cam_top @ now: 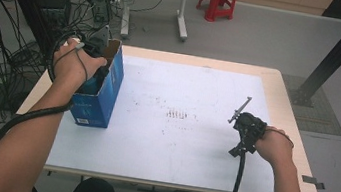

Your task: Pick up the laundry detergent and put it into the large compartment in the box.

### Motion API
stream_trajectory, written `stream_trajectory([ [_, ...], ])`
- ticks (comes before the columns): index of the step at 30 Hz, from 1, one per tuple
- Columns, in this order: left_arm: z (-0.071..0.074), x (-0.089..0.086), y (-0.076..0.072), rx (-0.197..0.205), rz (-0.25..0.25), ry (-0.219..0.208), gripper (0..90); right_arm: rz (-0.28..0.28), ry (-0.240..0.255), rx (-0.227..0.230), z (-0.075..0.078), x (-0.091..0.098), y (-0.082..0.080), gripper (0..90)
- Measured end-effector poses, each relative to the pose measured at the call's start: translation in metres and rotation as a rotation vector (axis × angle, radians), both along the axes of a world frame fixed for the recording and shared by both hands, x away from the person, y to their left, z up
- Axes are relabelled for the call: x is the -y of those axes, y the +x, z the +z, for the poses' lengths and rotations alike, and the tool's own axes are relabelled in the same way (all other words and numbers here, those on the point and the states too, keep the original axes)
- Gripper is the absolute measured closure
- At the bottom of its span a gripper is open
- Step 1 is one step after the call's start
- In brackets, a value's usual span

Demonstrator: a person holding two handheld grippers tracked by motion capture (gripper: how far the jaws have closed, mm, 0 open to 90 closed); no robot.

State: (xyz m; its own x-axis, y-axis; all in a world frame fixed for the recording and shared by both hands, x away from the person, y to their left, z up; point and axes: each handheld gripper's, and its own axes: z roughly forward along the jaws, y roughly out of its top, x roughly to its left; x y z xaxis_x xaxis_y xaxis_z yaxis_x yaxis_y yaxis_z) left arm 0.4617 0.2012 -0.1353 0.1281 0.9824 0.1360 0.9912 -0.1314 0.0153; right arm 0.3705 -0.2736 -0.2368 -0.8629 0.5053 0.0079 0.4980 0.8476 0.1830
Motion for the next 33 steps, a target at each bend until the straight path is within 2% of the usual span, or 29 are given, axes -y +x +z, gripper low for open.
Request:
stream_trajectory([
  [33, -0.0003, -0.0014, -0.0015, 0.002, 0.004, -0.006, 37.7, 0.004, -0.006, 0.002, 0.0022, -0.0035, -0.0003, 3.5],
])
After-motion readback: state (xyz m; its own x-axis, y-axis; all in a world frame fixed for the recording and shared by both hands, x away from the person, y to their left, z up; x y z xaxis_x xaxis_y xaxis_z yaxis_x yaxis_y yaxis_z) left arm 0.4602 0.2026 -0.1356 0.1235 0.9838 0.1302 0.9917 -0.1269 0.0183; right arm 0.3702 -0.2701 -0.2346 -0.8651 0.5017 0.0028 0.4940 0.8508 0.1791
